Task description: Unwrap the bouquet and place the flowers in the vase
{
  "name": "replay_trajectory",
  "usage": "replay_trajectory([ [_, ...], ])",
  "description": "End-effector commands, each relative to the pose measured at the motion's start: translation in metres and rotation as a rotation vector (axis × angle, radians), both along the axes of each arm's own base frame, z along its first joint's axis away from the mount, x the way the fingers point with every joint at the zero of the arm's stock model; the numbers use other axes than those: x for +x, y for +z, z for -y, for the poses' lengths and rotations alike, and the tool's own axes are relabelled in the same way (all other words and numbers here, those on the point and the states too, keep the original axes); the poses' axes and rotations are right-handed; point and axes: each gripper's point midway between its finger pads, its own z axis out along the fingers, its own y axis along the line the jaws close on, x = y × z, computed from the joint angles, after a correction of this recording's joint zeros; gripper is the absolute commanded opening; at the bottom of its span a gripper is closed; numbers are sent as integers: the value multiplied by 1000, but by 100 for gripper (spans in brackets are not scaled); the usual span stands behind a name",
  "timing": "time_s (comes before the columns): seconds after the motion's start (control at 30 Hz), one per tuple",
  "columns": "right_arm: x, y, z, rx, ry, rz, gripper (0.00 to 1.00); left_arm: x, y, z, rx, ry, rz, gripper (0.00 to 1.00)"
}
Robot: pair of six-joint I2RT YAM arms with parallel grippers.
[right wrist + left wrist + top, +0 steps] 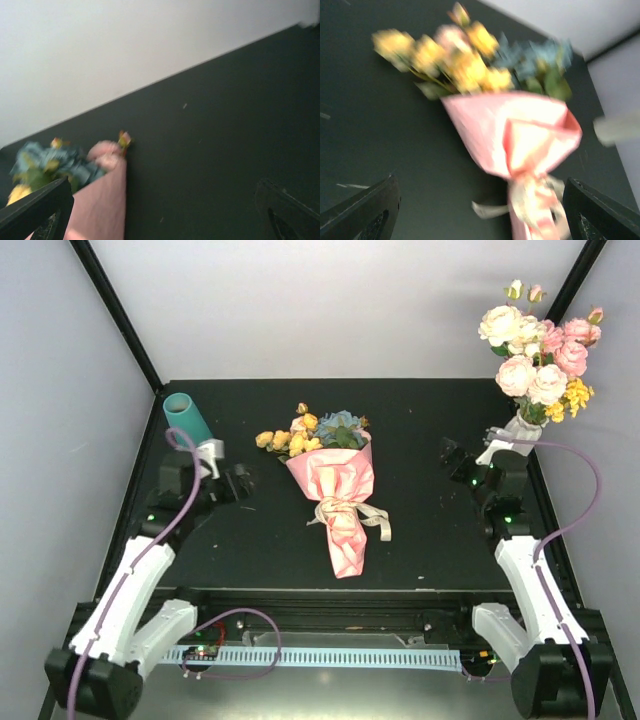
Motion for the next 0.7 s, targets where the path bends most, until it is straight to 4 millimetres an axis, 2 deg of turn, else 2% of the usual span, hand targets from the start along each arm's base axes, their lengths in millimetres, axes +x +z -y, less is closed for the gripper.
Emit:
replay_trajectory([
  [0.0, -20, -22, -47, 80, 198, -130, 100, -22, -6, 68, 45, -294, -76, 91],
  [0.07, -26, -28, -66, 52, 256, -172, 100, -28, -14, 86, 64, -376, -83, 90],
  [0.17, -43, -39, -104, -1, 383, -237, 97, -32, -28, 99, 73, -429, -115, 87],
  [0.37, -71, -58, -155, -128, 539, -308, 91, -38, -54, 92, 119, -414, -185, 83],
  [0.47, -86, -76, -179, -159, 606, -365, 88, -44, -67, 91, 115, -421, -209, 80],
  [0.53, -95, -89, -192, -182, 647, -405, 87, -47, -77, 91, 106, -422, -217, 78],
  [0.67, -101, -106, -210, -205, 688, -473, 77, -50, -91, 90, 87, -416, -211, 74],
])
